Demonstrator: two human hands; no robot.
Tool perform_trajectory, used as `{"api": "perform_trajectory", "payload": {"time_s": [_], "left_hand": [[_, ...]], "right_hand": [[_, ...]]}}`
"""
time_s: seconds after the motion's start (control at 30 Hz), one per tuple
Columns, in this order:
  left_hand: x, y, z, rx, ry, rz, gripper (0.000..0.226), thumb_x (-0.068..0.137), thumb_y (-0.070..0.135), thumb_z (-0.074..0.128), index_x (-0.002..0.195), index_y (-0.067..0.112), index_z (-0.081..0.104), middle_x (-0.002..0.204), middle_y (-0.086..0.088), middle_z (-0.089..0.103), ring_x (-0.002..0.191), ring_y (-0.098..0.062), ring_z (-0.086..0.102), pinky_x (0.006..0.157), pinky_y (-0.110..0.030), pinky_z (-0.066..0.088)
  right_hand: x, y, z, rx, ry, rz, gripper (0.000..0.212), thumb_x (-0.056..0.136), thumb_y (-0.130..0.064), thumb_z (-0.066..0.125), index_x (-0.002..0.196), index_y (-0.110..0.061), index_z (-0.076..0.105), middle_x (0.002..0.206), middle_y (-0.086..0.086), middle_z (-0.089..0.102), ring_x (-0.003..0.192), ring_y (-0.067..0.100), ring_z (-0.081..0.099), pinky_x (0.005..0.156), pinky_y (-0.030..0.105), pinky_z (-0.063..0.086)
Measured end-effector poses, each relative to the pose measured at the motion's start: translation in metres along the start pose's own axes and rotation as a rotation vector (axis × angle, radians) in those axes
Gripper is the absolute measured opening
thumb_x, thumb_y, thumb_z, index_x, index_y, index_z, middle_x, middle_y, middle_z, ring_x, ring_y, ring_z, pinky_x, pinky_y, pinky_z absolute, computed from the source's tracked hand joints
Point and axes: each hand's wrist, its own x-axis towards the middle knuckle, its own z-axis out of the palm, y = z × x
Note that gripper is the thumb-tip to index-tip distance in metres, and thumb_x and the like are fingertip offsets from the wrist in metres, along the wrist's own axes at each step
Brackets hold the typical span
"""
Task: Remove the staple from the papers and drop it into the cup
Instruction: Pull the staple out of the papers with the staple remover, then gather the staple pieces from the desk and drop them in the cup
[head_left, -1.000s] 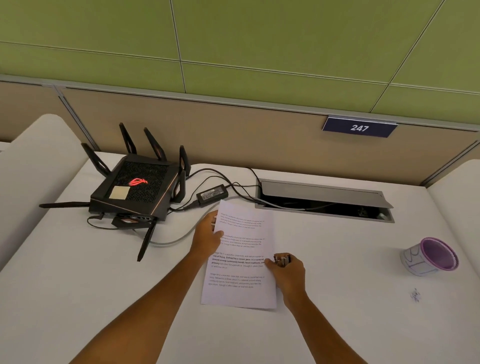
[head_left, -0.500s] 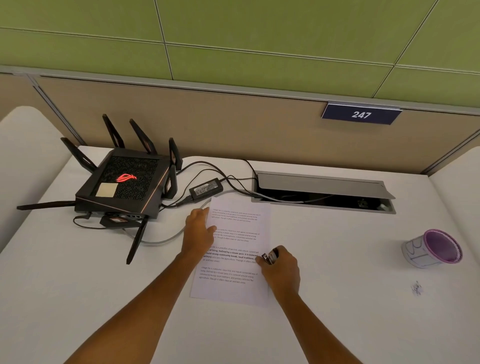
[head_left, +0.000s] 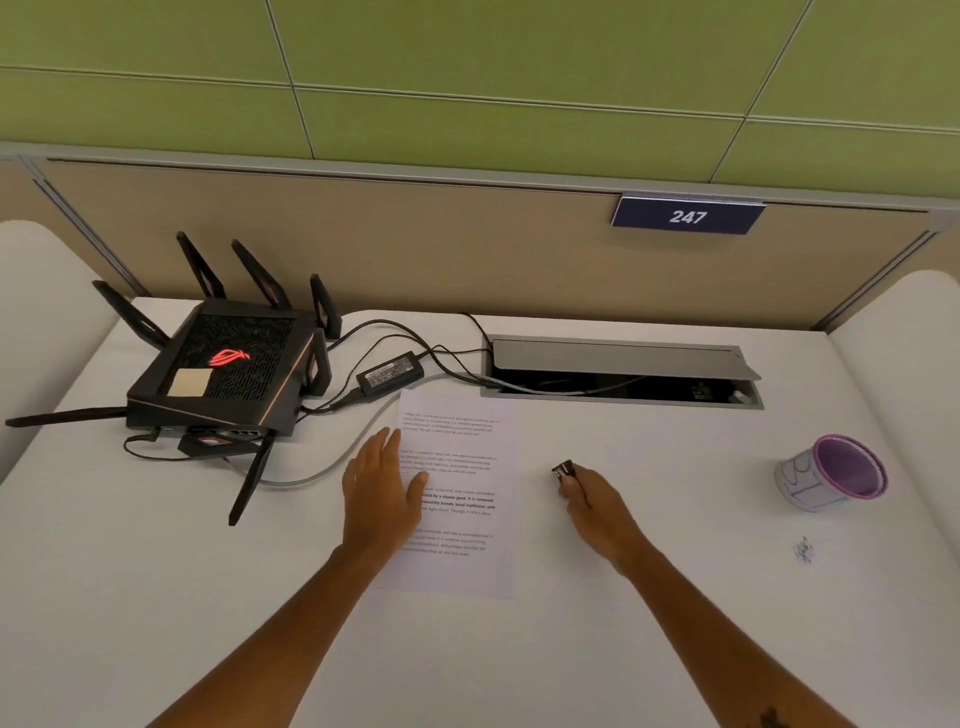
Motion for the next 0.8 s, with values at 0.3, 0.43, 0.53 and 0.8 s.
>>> {"api": "perform_trajectory", "payload": {"time_s": [0.3, 0.43, 0.53, 0.8], "left_hand": [[-0.046, 0.013, 0.031, 0.086, -0.005, 0.143, 0.082, 0.098, 0.062, 0.039, 0.163, 0.014, 0.024, 0.173, -0.011, 0.019, 0.161, -0.032, 0.016, 0.128, -0.062, 0.004], [-0.058, 0.024, 0.043, 0.110, -0.035, 0.169, 0.086, 0.098, 0.068, 0.027, 0.165, 0.015, 0.019, 0.175, -0.009, 0.012, 0.162, -0.030, 0.010, 0.129, -0.061, 0.007], [-0.065, 0.037, 0.051, 0.132, -0.051, 0.180, 0.086, 0.099, 0.067, 0.024, 0.166, 0.015, 0.014, 0.176, -0.007, 0.003, 0.163, -0.027, 0.001, 0.130, -0.060, 0.006], [-0.067, 0.070, 0.067, 0.173, -0.073, 0.171, 0.085, 0.101, 0.065, 0.024, 0.167, 0.016, 0.004, 0.176, -0.005, -0.010, 0.163, -0.026, -0.006, 0.130, -0.060, 0.005]], "right_hand": [[0.050, 0.061, -0.082, -0.407, 0.176, -0.153, 0.033, 0.099, -0.013, 0.064, 0.132, -0.013, 0.066, 0.117, 0.011, 0.068, 0.111, 0.033, 0.060, 0.091, 0.043, 0.052], [0.070, 0.078, -0.110, -0.602, 0.220, -0.267, 0.033, 0.094, -0.011, 0.070, 0.126, -0.016, 0.068, 0.113, 0.007, 0.070, 0.102, 0.032, 0.061, 0.077, 0.044, 0.053], [0.084, 0.089, -0.129, -0.658, 0.246, -0.309, 0.035, 0.089, -0.005, 0.073, 0.123, -0.015, 0.069, 0.109, 0.008, 0.070, 0.098, 0.034, 0.062, 0.073, 0.043, 0.052], [0.105, 0.107, -0.152, -0.656, 0.213, -0.362, 0.040, 0.088, -0.003, 0.075, 0.127, -0.011, 0.067, 0.119, 0.011, 0.069, 0.108, 0.034, 0.064, 0.085, 0.048, 0.057]]}}
